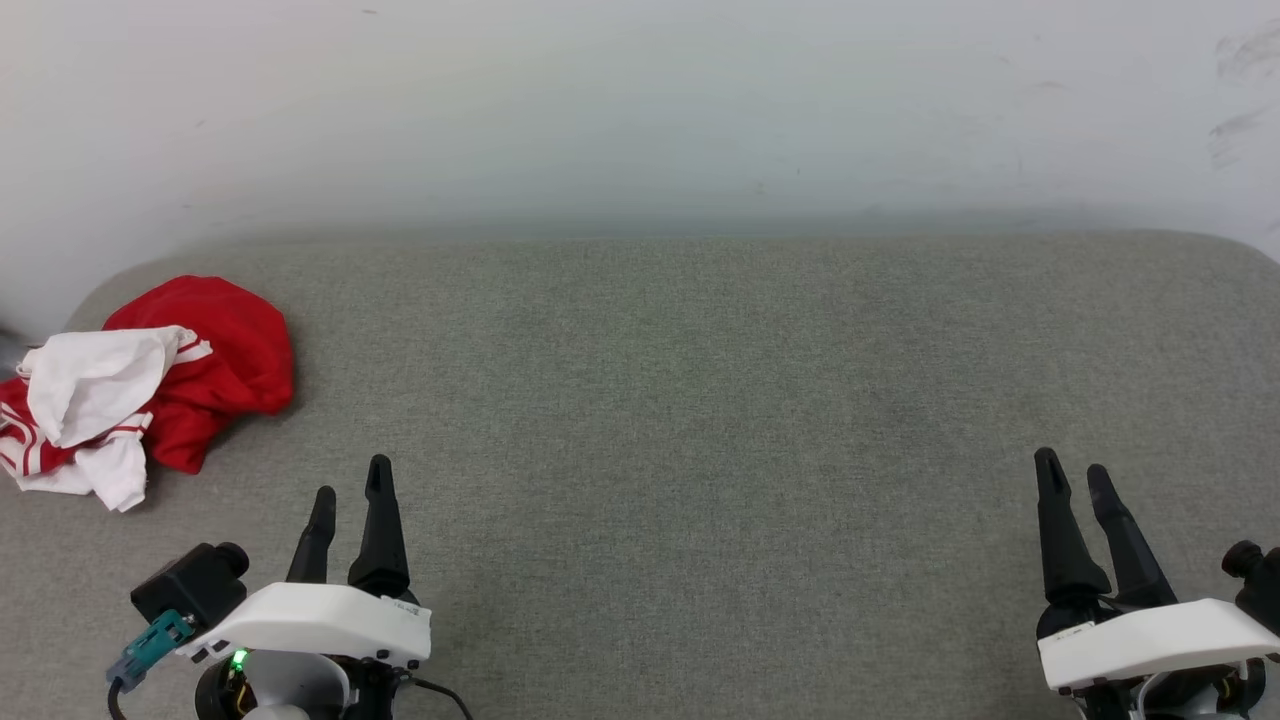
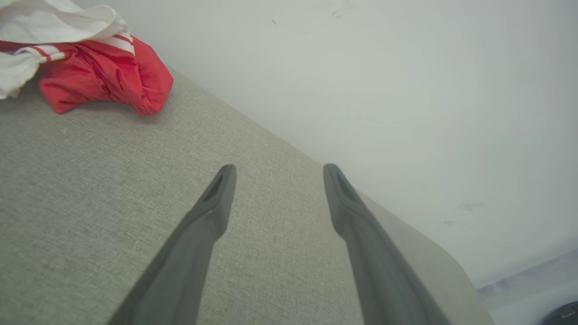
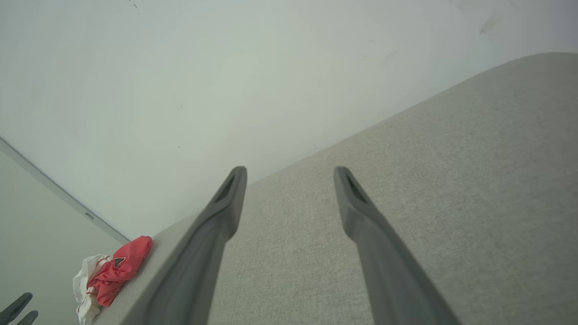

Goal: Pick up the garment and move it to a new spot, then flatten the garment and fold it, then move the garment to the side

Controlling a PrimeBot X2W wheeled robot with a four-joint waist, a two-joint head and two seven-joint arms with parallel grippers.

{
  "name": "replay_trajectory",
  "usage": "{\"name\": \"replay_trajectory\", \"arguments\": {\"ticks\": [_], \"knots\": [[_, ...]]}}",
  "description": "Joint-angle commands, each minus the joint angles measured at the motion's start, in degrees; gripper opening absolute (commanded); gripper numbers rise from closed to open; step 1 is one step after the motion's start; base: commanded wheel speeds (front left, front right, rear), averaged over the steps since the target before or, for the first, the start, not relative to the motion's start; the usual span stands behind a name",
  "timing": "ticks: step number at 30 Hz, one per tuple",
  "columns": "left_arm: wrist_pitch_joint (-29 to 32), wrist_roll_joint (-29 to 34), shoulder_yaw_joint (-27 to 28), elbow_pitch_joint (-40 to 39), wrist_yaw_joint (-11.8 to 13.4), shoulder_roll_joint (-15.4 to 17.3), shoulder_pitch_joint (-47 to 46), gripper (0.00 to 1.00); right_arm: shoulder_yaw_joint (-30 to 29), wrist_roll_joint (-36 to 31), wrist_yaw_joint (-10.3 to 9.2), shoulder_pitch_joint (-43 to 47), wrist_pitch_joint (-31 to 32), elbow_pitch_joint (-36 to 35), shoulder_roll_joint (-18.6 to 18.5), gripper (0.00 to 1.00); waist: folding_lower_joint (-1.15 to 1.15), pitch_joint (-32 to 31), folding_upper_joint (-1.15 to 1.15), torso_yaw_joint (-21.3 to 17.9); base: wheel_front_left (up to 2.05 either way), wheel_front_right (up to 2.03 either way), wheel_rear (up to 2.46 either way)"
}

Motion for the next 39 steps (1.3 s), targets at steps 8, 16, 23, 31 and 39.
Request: {"name": "replay_trajectory", "arguments": {"ticks": [8,16,23,31,39], "knots": [[-1.85,7.09,-2.22,-1.24,2.1,1.1,0.14,1.0,0.08,-6.96,0.0,0.4,-1.81,-0.81,-0.06,1.0,0.0,0.12,0.0,0.0,0.0,0.0,0.0],[-3.11,12.16,-3.85,-1.94,3.54,1.69,0.26,1.0,0.2,-12.41,-0.01,0.85,-3.08,-1.54,-0.05,1.0,0.0,0.12,0.0,0.06,0.0,0.0,0.0],[-4.14,16.1,-4.89,-2.29,4.17,2.05,0.57,1.0,0.38,-16.68,-0.01,1.2,-4.11,-2.53,-0.04,1.0,0.0,0.19,0.0,0.1,0.0,0.0,0.0],[-5.23,20.8,-6.05,-2.59,5.18,2.41,0.84,1.0,0.65,-21.43,-0.01,1.74,-5.27,-3.56,-0.04,1.0,0.0,0.23,0.0,0.13,0.0,0.0,0.0],[-6.15,24.47,-6.91,-2.8,5.88,2.7,1.07,1.0,0.8,-24.91,-0.01,2.13,-6.12,-3.98,-0.03,1.0,0.0,0.18,0.0,0.07,0.0,0.0,0.0]]}}
